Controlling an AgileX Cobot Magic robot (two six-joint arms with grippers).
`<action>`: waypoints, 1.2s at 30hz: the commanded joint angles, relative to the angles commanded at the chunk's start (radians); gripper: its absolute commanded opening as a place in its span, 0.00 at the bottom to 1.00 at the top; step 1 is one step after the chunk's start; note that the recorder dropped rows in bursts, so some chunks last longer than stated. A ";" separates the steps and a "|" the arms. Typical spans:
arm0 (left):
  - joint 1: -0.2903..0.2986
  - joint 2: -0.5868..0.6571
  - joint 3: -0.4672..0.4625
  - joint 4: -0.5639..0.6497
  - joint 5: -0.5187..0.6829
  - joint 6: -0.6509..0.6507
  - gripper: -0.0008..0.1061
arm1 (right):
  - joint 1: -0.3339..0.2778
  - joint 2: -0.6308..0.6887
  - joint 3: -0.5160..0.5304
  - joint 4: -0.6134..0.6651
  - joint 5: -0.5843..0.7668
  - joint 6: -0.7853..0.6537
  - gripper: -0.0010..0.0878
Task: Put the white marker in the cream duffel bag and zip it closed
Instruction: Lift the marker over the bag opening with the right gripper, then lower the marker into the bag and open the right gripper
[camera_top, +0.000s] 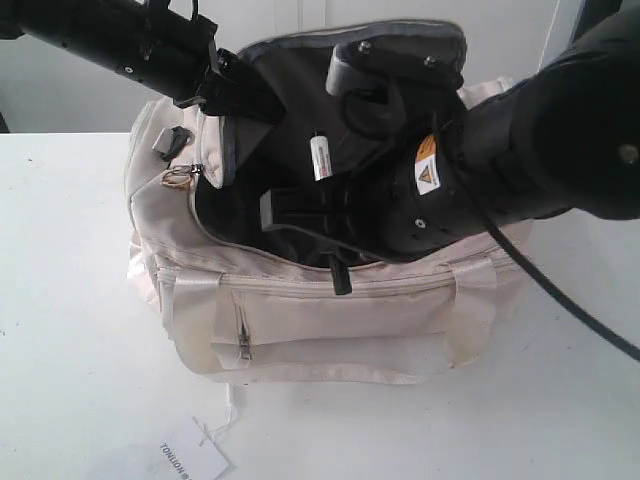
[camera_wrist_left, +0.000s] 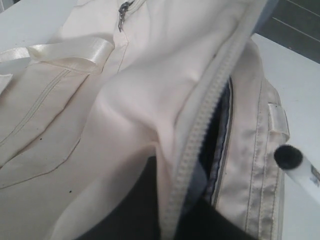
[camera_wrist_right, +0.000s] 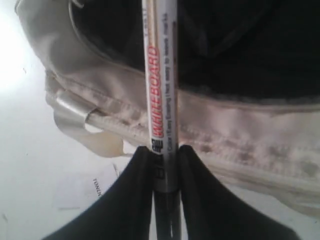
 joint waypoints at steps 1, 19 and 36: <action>0.000 0.000 0.000 0.000 0.000 0.000 0.01 | 0.000 0.001 0.000 -0.080 -0.020 0.000 0.01; 0.000 0.000 0.000 0.000 0.000 0.000 0.01 | -0.015 0.242 0.005 -0.622 -0.028 0.063 0.01; 0.000 0.000 0.000 0.000 0.000 0.000 0.01 | -0.085 0.268 0.005 -0.635 -0.199 0.578 0.02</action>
